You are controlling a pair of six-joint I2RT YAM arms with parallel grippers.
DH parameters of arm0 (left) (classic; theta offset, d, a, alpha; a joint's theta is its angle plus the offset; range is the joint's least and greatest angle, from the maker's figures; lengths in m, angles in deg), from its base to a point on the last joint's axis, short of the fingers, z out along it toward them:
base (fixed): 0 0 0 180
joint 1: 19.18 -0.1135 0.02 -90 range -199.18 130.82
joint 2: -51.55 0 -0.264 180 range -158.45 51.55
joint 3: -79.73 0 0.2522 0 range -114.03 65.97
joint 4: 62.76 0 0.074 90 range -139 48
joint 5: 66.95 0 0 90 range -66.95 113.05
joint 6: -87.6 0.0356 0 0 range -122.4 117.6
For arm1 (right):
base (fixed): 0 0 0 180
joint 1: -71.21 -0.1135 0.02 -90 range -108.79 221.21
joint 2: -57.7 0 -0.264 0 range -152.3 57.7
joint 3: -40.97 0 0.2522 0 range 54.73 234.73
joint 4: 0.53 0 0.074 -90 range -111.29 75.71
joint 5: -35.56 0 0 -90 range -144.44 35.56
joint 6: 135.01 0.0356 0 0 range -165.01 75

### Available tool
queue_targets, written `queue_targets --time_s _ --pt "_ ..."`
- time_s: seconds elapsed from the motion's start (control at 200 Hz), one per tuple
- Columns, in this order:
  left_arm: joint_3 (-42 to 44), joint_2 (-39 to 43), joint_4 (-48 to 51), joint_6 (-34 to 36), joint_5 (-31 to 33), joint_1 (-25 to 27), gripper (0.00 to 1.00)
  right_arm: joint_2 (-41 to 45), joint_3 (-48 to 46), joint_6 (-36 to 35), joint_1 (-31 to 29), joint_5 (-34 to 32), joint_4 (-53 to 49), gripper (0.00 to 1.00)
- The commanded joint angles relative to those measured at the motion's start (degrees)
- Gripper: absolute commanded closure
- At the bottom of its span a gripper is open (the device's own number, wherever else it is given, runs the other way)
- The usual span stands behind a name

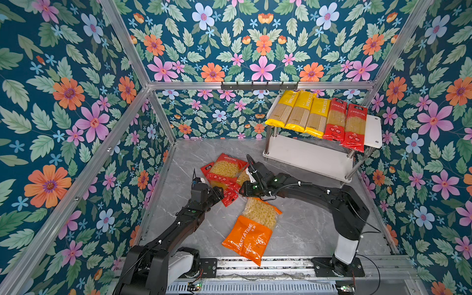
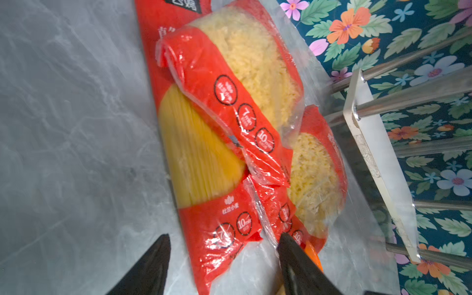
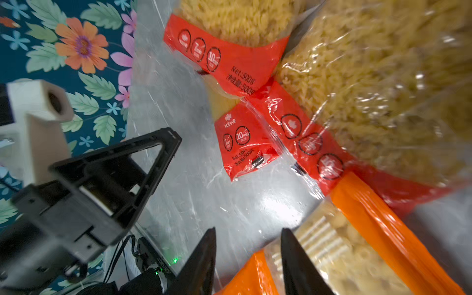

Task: Place and organize the pasta boxes and bags onto the shelf
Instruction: 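Move the right gripper back down to the third red spaghetti bag on the table, then grasp the spaghetti bag's bottom with the right gripper while the left gripper reaches it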

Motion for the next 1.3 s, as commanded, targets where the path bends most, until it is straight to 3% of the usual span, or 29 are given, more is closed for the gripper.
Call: queue_targets --time_s 0.0,0.11,0.195,0.41,0.61,0.915,1.12,1.295 --pt "0.1 0.9 0.0 0.1 3.2 -1.0 0.32 -5.3 5.8 0.4 -1.2 2.7 2.3 0.57" --pt "-2.8 2.6 8.5 2.4 10.5 -0.7 0.34 -12.5 14.4 -0.4 -2.6 4.1 -0.2 0.58" --pt "-2.2 4.3 9.7 2.6 12.3 -0.9 0.33 -17.6 20.4 0.5 -2.8 6.3 -0.4 0.58" --pt "-0.1 5.3 8.6 1.3 10.6 -0.9 0.33 -29.4 37.9 1.2 -2.2 8.7 -3.7 0.58" --pt "0.0 6.6 9.7 1.8 10.5 -0.8 0.34 -36.4 47.0 2.8 1.3 7.3 -6.9 0.57" --pt "0.8 6.3 8.1 1.3 9.3 -0.8 0.33 -35.6 50.2 -4.6 3.7 -4.5 -18.0 0.53" --pt "0.6 3.3 4.1 1.5 7.4 -1.3 0.32 -28.4 42.3 -6.0 2.0 -1.5 -14.4 0.53" --pt "1.9 0.4 -4.7 0.5 -0.5 -4.5 0.33 -25.0 36.5 -5.2 -0.7 -0.1 -13.2 0.52"
